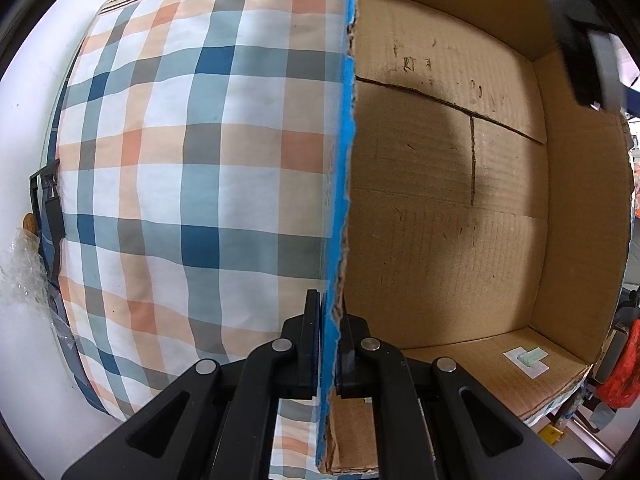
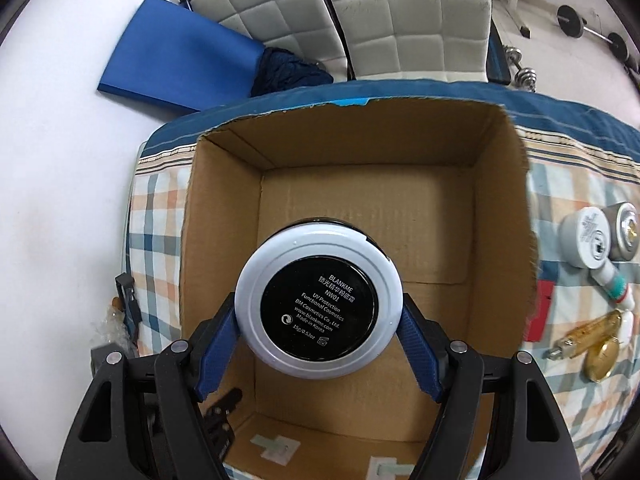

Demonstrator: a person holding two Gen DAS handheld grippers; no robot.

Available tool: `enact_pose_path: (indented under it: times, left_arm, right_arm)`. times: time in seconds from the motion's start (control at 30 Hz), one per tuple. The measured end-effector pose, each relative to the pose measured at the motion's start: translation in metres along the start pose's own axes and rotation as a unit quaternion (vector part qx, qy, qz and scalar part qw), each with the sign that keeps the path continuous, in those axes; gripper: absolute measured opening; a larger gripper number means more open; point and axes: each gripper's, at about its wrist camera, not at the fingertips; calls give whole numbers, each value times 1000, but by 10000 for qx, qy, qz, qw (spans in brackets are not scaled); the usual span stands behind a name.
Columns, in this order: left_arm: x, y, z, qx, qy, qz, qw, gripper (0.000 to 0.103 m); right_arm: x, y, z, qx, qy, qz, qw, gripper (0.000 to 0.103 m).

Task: Organize rigid objects
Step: 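Carry the black-lidded jar into the box with the right tool and release it, then move the right tool to the white Purifying Cream jar and grasp it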

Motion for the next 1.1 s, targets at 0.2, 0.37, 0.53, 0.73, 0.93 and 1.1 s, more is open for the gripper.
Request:
enact_pose_path:
  times: [0.2, 0.37, 0.53, 0.73, 0.93, 1.1]
  left_arm:
    - [0, -1, 0, -7, -1, -17, 10000, 3]
    - [0, -1, 0, -4, -10, -19, 10000, 3]
    - [1, 0, 0, -1, -32, -19, 10000, 3]
    - [2, 1, 1, -4, -33, -5, 10000, 3]
    - [5, 1, 1, -8, -78, 8, 10000, 3]
    - [6, 0, 1, -15, -73, -3, 10000, 3]
  right_arm:
    - [-6, -12, 30, -103, 131, -37, 9999, 77]
    - [-16, -20, 53, -304, 216, -168, 9992, 78]
    - [-17, -24, 69, -448, 304, -168, 9984, 83]
    - [-14, -23, 58, -362, 412, -256, 9982, 103]
    - [-8, -12, 33, -202, 845, -431, 9953, 103]
    - [1, 7, 9, 1, 1102, -428, 9930, 103]
Point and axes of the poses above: each gripper's, at about its wrist camera, not at the fingertips, and z roughly the way its jaws point, x to its right, y to its underside, and after that the axes turned 8 degrees about x, right-handed
